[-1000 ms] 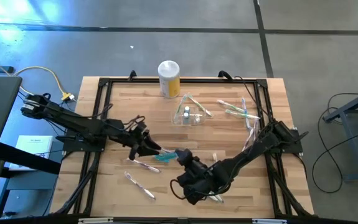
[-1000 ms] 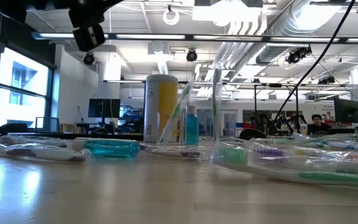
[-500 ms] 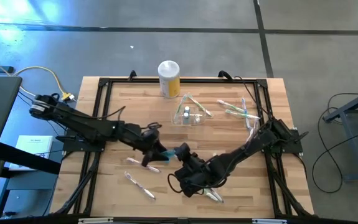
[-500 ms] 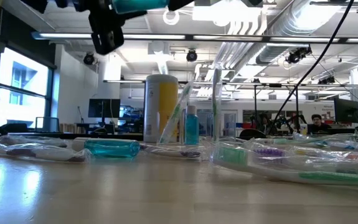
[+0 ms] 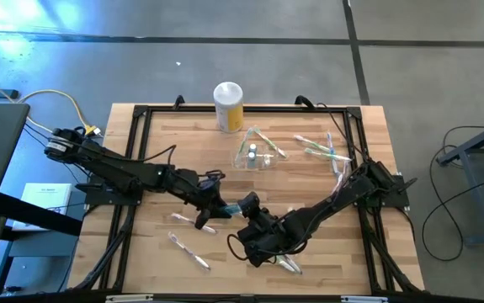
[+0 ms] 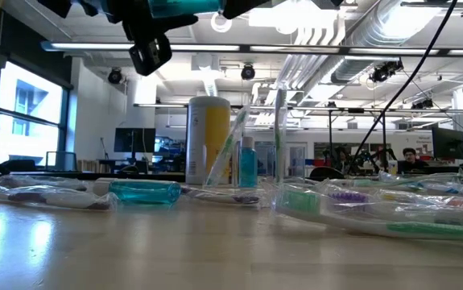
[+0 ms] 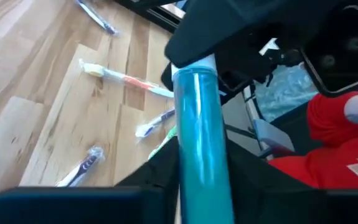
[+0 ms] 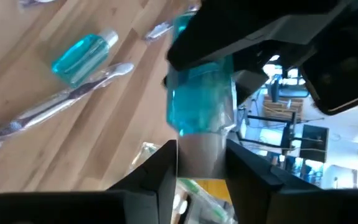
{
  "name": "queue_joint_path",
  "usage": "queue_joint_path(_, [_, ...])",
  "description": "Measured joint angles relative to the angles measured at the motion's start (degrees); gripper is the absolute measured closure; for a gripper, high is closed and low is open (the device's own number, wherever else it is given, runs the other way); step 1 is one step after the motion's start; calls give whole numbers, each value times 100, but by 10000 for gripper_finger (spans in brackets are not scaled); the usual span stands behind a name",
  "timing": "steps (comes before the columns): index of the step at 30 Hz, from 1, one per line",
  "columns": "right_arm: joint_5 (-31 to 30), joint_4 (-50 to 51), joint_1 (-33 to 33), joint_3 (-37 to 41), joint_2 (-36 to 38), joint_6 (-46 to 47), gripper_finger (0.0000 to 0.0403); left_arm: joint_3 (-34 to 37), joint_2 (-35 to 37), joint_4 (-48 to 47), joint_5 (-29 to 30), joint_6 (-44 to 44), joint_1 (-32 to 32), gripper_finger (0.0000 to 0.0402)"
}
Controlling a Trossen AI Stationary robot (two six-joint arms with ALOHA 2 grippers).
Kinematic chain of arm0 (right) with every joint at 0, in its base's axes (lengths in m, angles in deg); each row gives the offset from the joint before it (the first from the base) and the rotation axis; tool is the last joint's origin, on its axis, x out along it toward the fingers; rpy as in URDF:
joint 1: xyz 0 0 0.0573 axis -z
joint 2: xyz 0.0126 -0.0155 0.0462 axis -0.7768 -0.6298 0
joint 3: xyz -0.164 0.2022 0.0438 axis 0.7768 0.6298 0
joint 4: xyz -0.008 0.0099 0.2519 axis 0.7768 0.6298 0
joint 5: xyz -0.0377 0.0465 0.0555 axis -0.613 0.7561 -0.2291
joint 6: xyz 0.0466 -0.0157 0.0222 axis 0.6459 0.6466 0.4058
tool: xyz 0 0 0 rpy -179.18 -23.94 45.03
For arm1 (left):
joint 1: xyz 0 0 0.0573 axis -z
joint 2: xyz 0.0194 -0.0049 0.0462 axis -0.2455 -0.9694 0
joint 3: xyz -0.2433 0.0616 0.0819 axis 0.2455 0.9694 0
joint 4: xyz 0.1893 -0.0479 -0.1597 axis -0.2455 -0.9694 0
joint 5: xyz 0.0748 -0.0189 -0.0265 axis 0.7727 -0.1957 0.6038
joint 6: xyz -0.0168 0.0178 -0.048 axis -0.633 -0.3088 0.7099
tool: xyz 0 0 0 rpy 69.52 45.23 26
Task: Pick & Place toothbrushing station
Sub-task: Put the top mouthwash into the transparent organizer
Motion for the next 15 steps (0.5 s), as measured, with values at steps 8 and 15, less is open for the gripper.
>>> queue_joint_path(8, [-253, 55, -20, 4, -2, 724, 305, -10, 6, -45, -23, -436, 3, 340])
queue_joint_path(15, [-773, 1500, -208, 3, 292, 3276, 272, -7, -2, -157, 82, -602, 8, 340])
